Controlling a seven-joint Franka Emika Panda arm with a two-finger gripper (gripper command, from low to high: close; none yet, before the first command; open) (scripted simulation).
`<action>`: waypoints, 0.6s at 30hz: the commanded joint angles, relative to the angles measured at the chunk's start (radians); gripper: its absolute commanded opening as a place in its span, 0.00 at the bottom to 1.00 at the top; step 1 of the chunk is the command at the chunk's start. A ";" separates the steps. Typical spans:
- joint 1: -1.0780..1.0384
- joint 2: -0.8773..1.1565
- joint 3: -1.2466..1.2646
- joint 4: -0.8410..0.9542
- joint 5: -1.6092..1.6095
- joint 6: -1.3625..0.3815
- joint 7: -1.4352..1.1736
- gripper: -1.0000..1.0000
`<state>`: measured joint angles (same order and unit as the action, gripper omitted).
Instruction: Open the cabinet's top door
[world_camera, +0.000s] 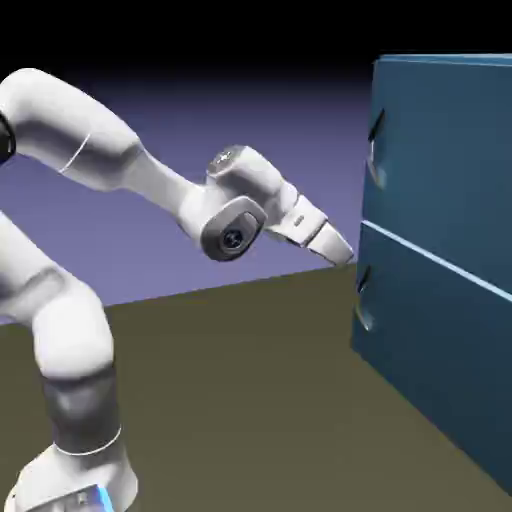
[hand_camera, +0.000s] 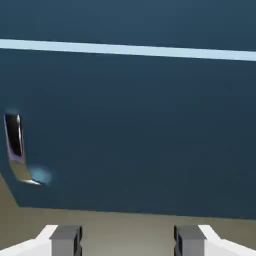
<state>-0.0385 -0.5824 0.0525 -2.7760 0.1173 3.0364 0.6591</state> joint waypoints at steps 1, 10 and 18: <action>-0.019 -0.005 0.019 0.013 0.044 0.000 -0.030 0.50; -0.187 -0.046 0.195 0.126 0.435 -0.002 -0.304 0.50; -0.337 -0.083 0.350 0.227 0.783 -0.004 -0.546 0.50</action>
<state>-0.3752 -0.6651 0.4029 -2.5490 0.9003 3.0321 0.1127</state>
